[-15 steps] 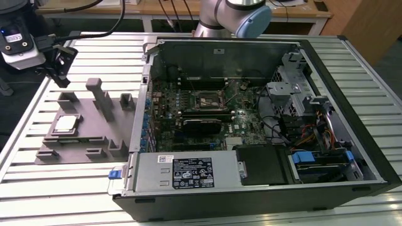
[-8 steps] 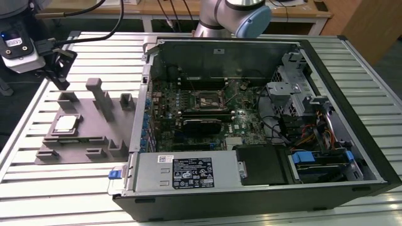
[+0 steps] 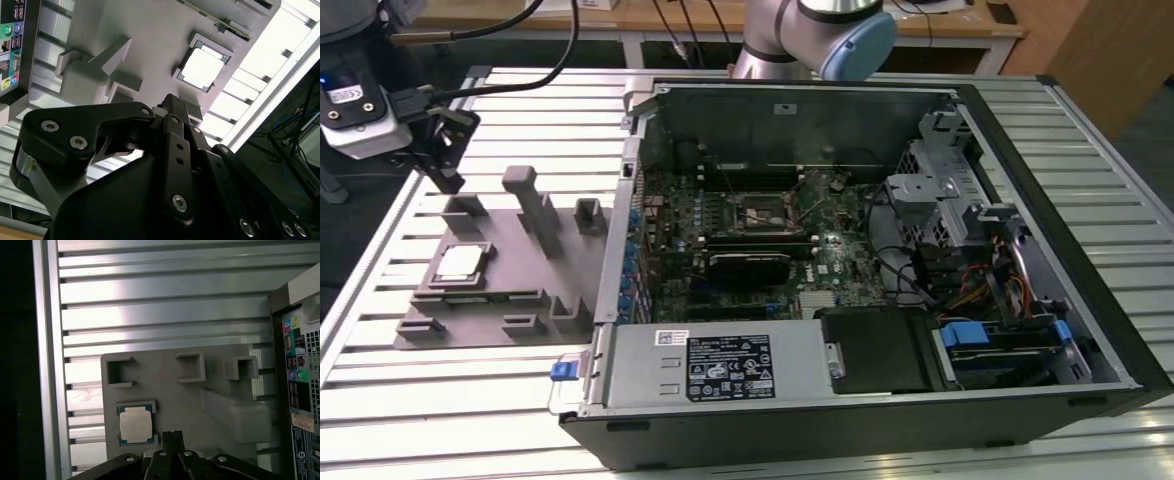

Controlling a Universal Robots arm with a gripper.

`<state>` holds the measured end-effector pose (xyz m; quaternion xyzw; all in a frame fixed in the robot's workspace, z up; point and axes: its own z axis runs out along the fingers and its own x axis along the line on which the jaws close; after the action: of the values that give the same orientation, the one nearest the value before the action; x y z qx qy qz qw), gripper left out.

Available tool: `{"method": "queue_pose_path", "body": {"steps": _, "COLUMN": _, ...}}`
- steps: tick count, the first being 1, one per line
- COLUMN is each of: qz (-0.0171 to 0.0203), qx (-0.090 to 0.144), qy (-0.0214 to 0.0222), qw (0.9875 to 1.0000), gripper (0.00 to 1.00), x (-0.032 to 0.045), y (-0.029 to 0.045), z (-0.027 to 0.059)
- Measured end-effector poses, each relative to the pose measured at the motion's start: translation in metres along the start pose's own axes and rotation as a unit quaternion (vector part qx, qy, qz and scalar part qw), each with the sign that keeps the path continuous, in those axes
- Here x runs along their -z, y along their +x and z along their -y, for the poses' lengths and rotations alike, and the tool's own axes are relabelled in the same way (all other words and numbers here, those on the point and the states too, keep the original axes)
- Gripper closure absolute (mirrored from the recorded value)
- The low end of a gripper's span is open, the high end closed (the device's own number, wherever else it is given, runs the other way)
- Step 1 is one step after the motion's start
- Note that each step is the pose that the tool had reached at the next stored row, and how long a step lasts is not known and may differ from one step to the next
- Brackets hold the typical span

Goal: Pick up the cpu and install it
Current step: 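Reach for the cpu, then pick up the cpu and move it towards the insertion slot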

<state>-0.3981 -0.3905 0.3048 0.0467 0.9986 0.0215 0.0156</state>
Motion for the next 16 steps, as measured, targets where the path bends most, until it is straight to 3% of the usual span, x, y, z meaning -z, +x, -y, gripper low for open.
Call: {"method": "queue_pose_path", "body": {"steps": 16, "qz": -0.0001, "qx": 0.000, "qy": 0.0001, "qw": 1.0000, "gripper": 0.89, "x": -0.0042, "y": 0.0023, "z": 0.0004}}
